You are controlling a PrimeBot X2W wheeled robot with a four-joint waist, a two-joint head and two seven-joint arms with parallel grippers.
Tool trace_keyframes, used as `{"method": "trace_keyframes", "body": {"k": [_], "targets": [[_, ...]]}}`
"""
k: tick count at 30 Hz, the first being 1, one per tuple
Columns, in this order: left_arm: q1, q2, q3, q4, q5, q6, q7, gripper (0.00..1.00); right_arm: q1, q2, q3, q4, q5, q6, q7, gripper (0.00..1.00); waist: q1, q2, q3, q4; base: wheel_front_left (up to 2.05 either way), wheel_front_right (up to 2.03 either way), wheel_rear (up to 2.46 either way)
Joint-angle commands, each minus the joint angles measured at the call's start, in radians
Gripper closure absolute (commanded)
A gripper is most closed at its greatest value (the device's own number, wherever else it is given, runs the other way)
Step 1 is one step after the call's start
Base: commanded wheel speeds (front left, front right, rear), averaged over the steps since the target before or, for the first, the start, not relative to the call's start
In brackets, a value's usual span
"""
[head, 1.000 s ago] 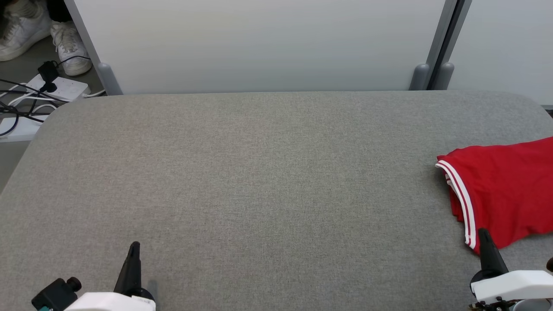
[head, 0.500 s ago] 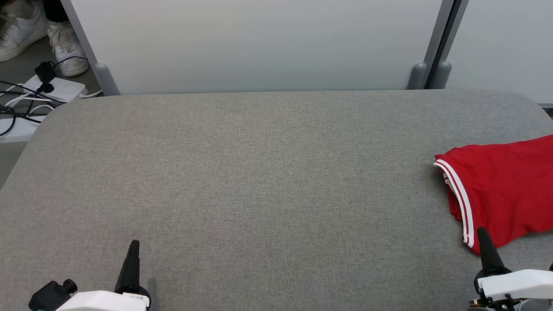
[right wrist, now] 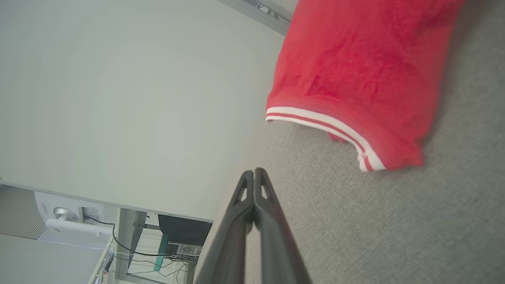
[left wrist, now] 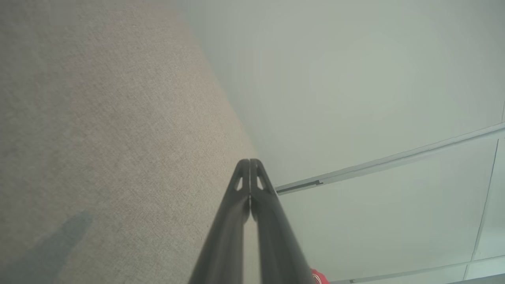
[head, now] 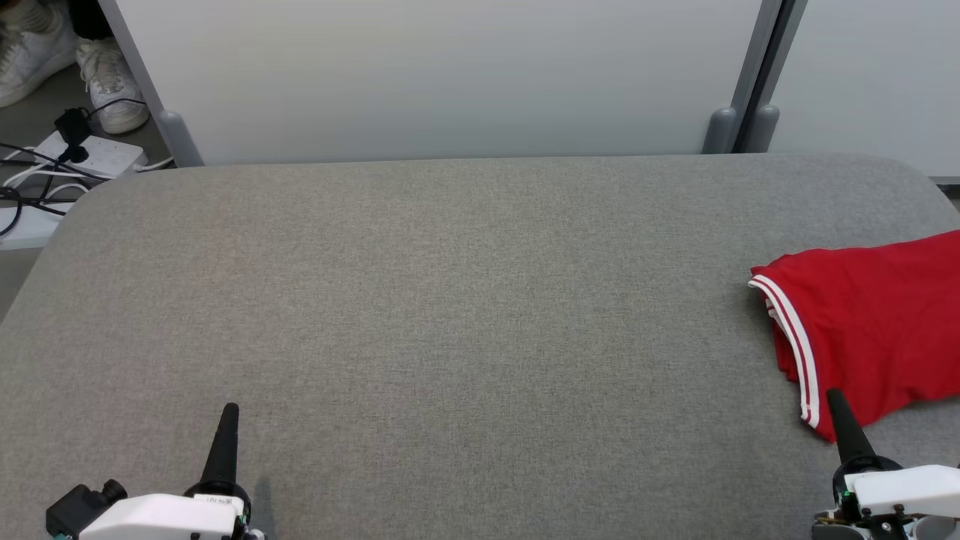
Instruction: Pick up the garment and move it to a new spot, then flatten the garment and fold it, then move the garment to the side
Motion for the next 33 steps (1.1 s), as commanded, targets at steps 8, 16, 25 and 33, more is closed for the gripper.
{"method": "trace_keyframes", "body": {"k": [8, 16, 25, 33], "targets": [[-0.069, 0.007, 0.035, -0.036, -0.110, -0.011, 0.028, 1.00, -0.046, -0.014, 0.010, -0.040, 0.120, 0.000, 0.029, 1.00, 0.0000, 0.0000, 0.001, -0.004, 0.00, 0.00, 0.00], [-0.078, 0.006, 0.041, -0.042, -0.201, -0.013, 0.052, 1.00, -0.048, -0.014, 0.011, -0.048, 0.221, 0.000, 0.049, 1.00, 0.0000, 0.0000, 0.002, -0.007, 0.00, 0.00, 0.00], [-0.088, 0.005, 0.049, -0.049, -0.303, -0.015, 0.078, 1.00, -0.050, -0.013, 0.011, -0.058, 0.333, 0.000, 0.071, 1.00, 0.0000, 0.0000, 0.003, -0.011, 0.00, 0.00, 0.00], [-0.095, 0.004, 0.053, -0.053, -0.367, -0.016, 0.095, 1.00, -0.051, -0.013, 0.011, -0.063, 0.403, 0.000, 0.086, 1.00, 0.0000, 0.0000, 0.003, -0.014, 0.00, 0.00, 0.00]]}}
